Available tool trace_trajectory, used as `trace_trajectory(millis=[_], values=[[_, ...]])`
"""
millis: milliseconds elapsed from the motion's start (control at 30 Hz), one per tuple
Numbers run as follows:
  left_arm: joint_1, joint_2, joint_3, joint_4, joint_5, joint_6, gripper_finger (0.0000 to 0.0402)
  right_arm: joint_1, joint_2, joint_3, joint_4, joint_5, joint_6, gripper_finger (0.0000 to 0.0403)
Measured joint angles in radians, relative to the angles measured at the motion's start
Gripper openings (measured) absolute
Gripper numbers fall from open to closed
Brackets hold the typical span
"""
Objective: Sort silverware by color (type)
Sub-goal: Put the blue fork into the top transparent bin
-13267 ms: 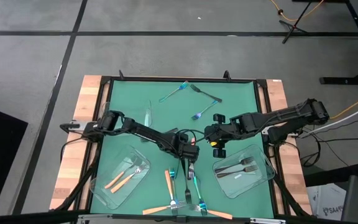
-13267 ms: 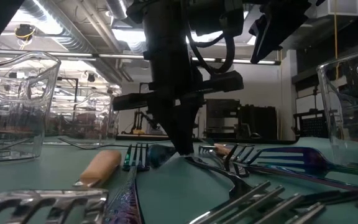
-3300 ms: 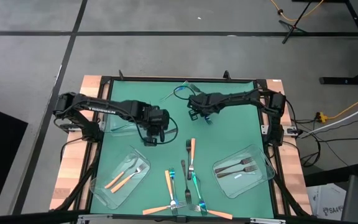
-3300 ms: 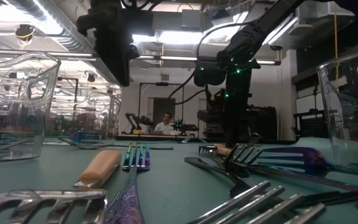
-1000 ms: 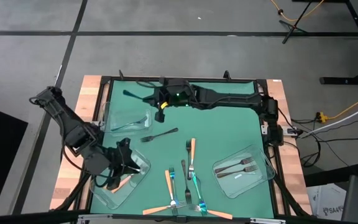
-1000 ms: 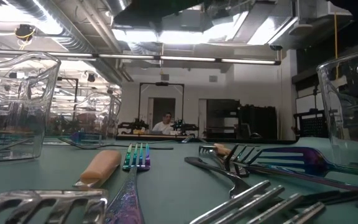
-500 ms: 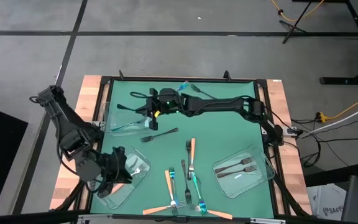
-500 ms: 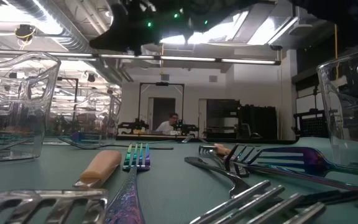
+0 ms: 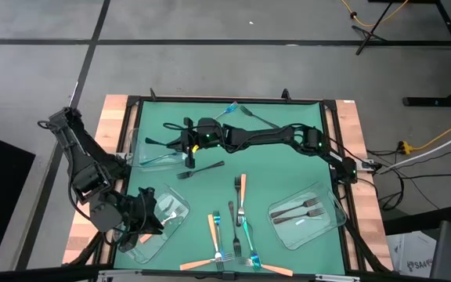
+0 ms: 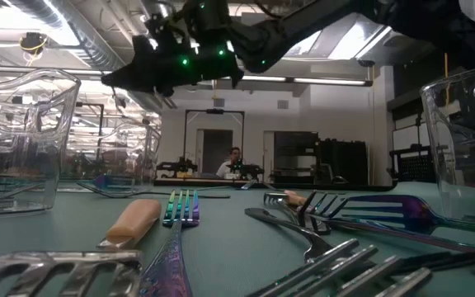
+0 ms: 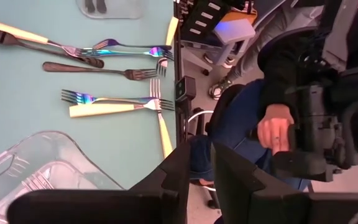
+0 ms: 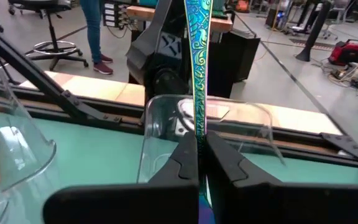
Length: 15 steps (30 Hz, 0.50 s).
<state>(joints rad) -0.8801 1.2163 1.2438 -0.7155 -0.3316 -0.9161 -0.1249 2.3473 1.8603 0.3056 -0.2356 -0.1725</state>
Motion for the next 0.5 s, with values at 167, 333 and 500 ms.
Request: trace_trajectory(millis=[167, 333, 500], values=[[0.0, 0.0, 0.0, 0.0, 0.0, 0.001, 0.006, 0.0, 0.012, 0.0, -0.016, -0.004, -0.037, 0.0001], [0.0, 0.0, 0.0, -0.001, -0.009, 0.001, 0.006, 0.0, 0.012, 0.0, -0.017, -0.004, -0.05, 0.0001], [0.0, 0.0, 0.0, 0.0, -0.031, 0.002, 0.006, 0.0, 0.024, 0.0, -0.015, -0.005, -0.05, 0.0001]])
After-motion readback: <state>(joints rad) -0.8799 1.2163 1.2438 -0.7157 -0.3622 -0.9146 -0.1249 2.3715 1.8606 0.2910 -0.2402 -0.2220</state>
